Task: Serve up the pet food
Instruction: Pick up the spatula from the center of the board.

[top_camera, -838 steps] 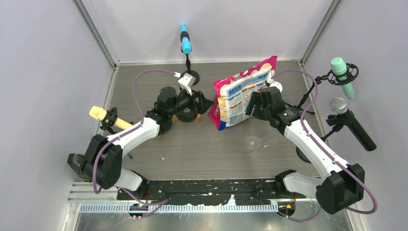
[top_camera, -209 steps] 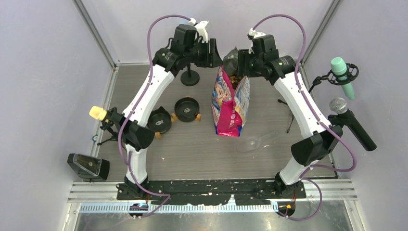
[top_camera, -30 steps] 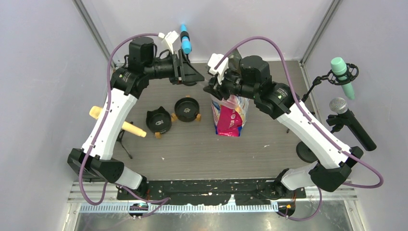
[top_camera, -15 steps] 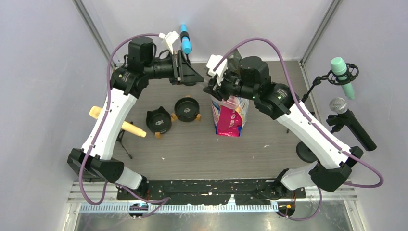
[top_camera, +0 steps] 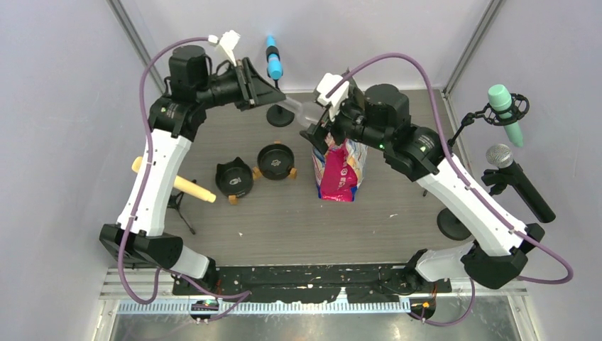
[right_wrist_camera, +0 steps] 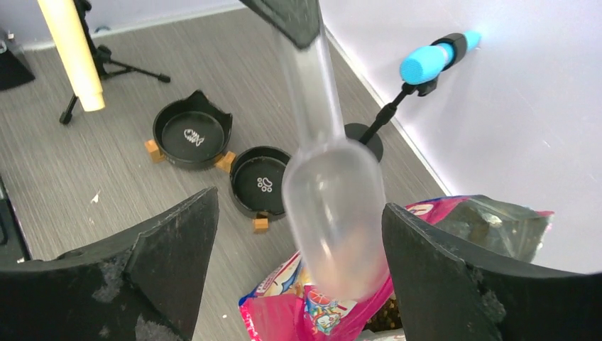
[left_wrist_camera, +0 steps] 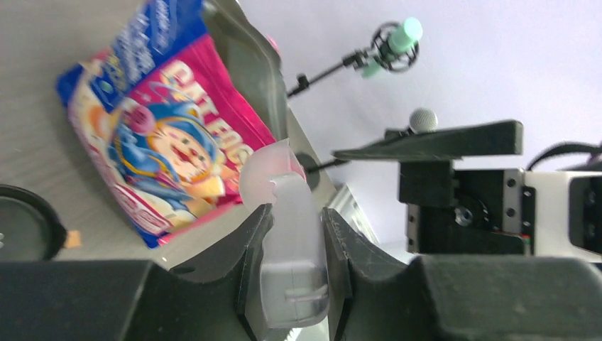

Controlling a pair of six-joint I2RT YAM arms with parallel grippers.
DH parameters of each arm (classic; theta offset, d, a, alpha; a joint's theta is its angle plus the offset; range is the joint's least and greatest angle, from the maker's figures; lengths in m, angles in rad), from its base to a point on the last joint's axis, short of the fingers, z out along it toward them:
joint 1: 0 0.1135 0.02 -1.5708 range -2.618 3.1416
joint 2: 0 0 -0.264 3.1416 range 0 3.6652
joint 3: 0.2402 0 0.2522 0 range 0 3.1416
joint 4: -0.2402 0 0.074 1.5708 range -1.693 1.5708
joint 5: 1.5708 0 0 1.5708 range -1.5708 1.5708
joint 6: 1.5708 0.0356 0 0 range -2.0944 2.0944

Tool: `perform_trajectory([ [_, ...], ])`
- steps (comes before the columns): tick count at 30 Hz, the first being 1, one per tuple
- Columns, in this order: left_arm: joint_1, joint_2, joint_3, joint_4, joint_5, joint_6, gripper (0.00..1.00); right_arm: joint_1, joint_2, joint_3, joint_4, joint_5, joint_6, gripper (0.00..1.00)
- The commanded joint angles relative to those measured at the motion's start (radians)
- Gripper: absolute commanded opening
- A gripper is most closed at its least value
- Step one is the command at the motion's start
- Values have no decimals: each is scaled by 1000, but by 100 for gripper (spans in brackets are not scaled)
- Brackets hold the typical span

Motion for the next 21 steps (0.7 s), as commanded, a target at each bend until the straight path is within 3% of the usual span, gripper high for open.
perform_trajectory([
  [1,52,-55,56,84,-112,2,0,-32,-63,22,71,63,117,91],
  [5,61,-76,80,55,-208,31,0,-154,-60,58,71,63,297,91],
  [10,61,-78,77,108,-136,-65,0,-286,-27,79,102,-213,565,91],
  [17,61,-67,106,152,142,39,0,-292,-72,-20,274,-450,496,89],
  [21,61,-58,114,124,220,70,0,-291,-80,-20,267,-595,339,69],
])
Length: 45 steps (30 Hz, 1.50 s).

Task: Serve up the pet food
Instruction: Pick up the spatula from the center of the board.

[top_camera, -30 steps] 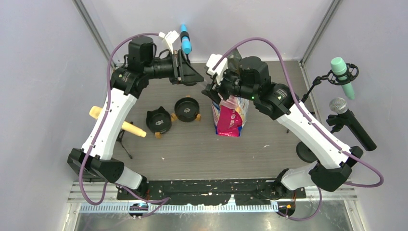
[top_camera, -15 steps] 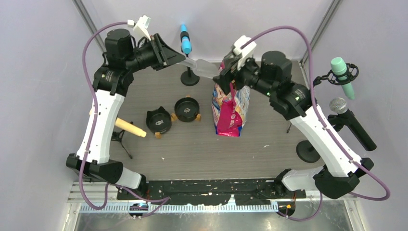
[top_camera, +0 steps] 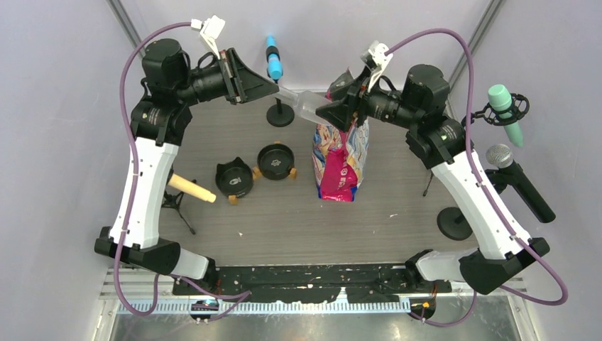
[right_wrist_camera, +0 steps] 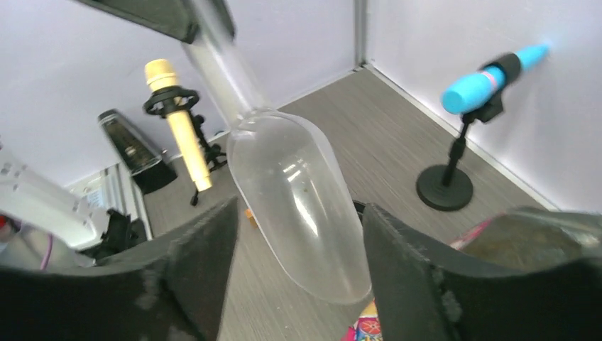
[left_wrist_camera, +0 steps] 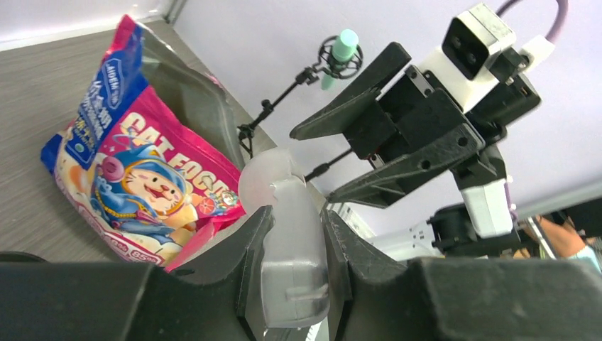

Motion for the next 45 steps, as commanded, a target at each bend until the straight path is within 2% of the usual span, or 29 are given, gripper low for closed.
perform_trajectory([
  [1,2,-13,37,43,172,58,0,4,-32,29,47,-199,-164,64],
  [6,0,-21,5,81,215,26,0,17,24,100,-45,-216,-268,50],
  [7,0,-19,-4,102,230,5,0,36,33,119,-89,-216,-285,44],
  [11,0,-25,-36,162,249,-52,0,107,90,199,-228,-137,-401,37],
  [15,0,-28,-41,156,258,-62,0,142,108,205,-251,-54,-439,36],
  [19,0,-33,-52,135,263,-52,0,146,109,204,-249,-33,-442,36],
  [21,0,-35,-57,125,263,-44,0,148,109,199,-250,-17,-444,38],
  [22,0,-36,-56,118,263,-40,0,152,106,192,-252,1,-448,43],
  [24,0,-39,-53,104,261,-31,0,159,102,177,-257,32,-463,47],
  [25,-1,-39,-51,98,260,-26,0,161,97,173,-258,41,-473,45],
  [27,0,-37,-42,74,261,-11,0,165,93,170,-263,54,-486,29],
  [28,0,-33,-36,55,259,1,0,169,91,170,-264,61,-490,14],
  [29,0,-29,-30,33,259,19,3,171,90,170,-264,66,-496,7],
  [31,0,-24,-23,-30,265,87,15,185,87,173,-274,78,-519,5],
  [33,-1,-23,-28,-125,265,202,32,203,86,177,-301,90,-559,5],
  [35,-2,-20,-27,-239,248,283,42,229,83,175,-317,140,-612,5],
  [37,-3,-15,-37,-265,253,292,48,245,72,150,-311,170,-644,5],
  [41,-6,-21,-66,-200,290,216,58,252,54,116,-281,184,-666,5],
  [45,-6,-33,-96,-156,313,160,59,253,59,116,-275,184,-662,5],
])
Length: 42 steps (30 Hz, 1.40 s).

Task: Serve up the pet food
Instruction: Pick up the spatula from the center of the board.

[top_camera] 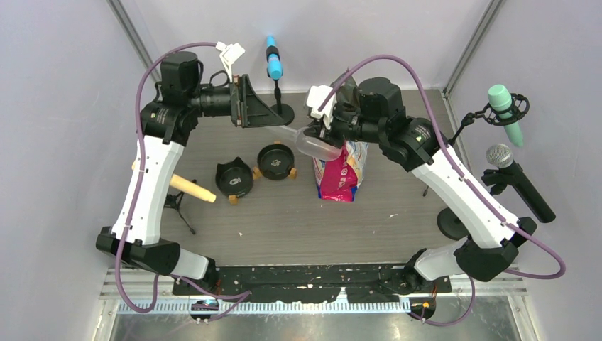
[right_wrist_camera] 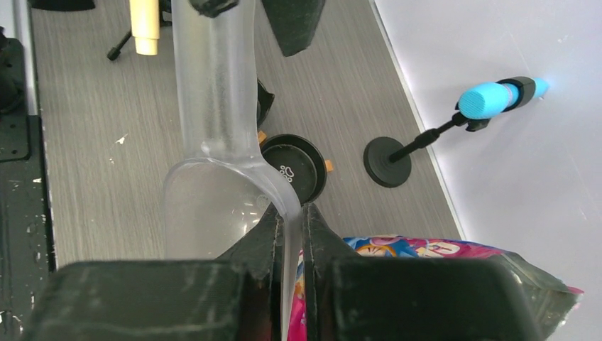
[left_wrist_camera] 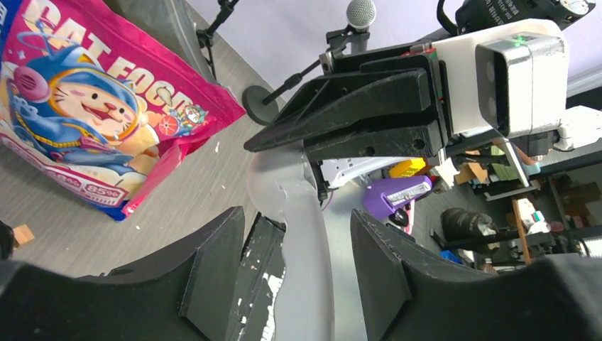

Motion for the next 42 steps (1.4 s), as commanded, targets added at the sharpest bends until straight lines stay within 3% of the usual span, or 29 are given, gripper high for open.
perform_trajectory([
  [1,-3,-35,-27,35,50,-40,59,1,-35,7,53,30,-14,5],
  [7,-3,-63,-54,47,-12,-58,60,1,-45,-7,86,90,10,5],
  [12,-7,-106,-174,279,-6,-205,42,0,-36,-4,99,78,41,5],
  [15,-8,-128,-247,403,-13,-285,40,3,-26,10,111,59,68,5],
  [18,-8,-133,-258,400,-52,-283,38,7,-15,22,118,38,107,5],
  [27,-8,-134,-253,399,-71,-279,44,10,-23,6,113,57,92,5],
  [29,-9,-134,-256,391,-69,-275,35,10,-23,7,113,67,91,5],
  [33,-11,-144,-265,380,-71,-256,0,10,-24,11,115,70,90,5],
  [36,-14,-152,-267,381,-85,-247,0,9,-18,20,120,102,123,6],
  [38,-13,-152,-266,378,-107,-244,0,10,-10,31,123,144,149,21],
  [39,-13,-150,-263,371,-120,-242,0,9,-9,34,122,168,157,39],
  [41,-12,-147,-248,355,-164,-233,0,5,-6,44,119,200,179,63],
  [42,-12,-145,-240,353,-191,-229,0,2,-8,47,118,209,193,67],
])
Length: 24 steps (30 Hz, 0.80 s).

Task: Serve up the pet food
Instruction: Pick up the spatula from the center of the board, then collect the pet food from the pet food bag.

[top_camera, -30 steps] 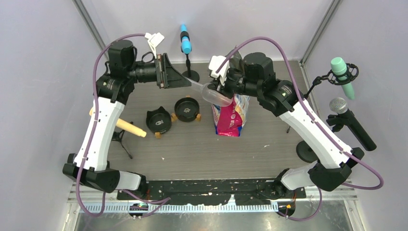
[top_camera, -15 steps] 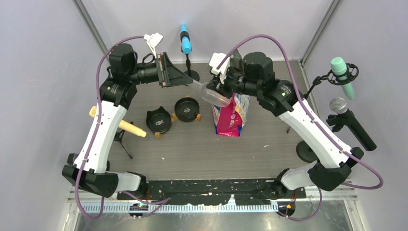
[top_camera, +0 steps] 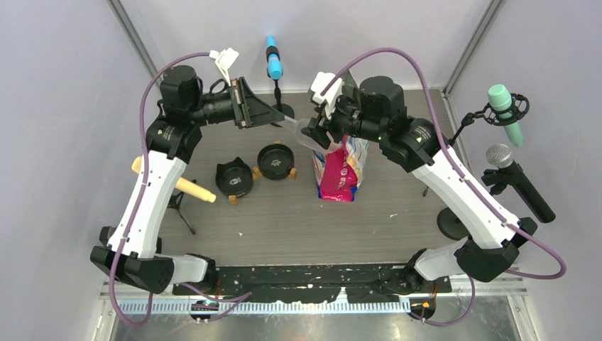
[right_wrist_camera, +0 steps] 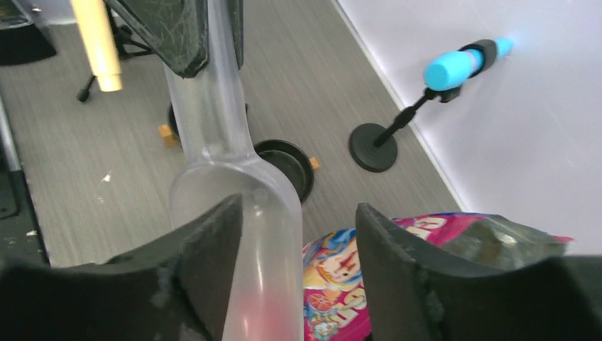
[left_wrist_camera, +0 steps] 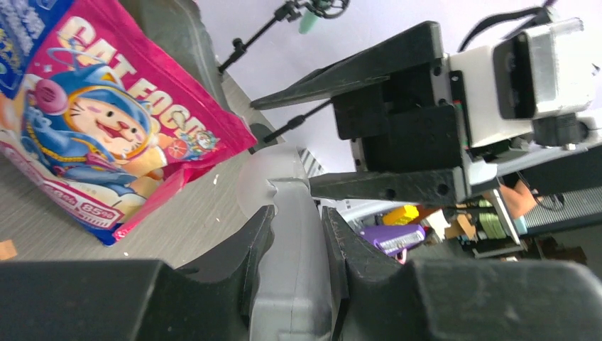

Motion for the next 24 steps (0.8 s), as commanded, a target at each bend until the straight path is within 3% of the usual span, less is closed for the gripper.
perform_trajectory([
  [1,0,-23,35,1,-133,31,0,-14,-5,58,55,104,61,72],
  [5,0,-17,88,0,-266,52,0,-81,-17,55,63,148,147,75],
  [10,-1,8,137,42,-388,41,0,-250,-24,22,84,244,422,74],
  [13,-3,41,162,62,-412,21,0,-308,19,59,9,338,553,73],
  [18,-19,107,223,53,-416,15,0,-339,144,200,-211,447,629,67],
  [24,-40,160,270,54,-422,12,0,-339,263,303,-316,477,663,59],
])
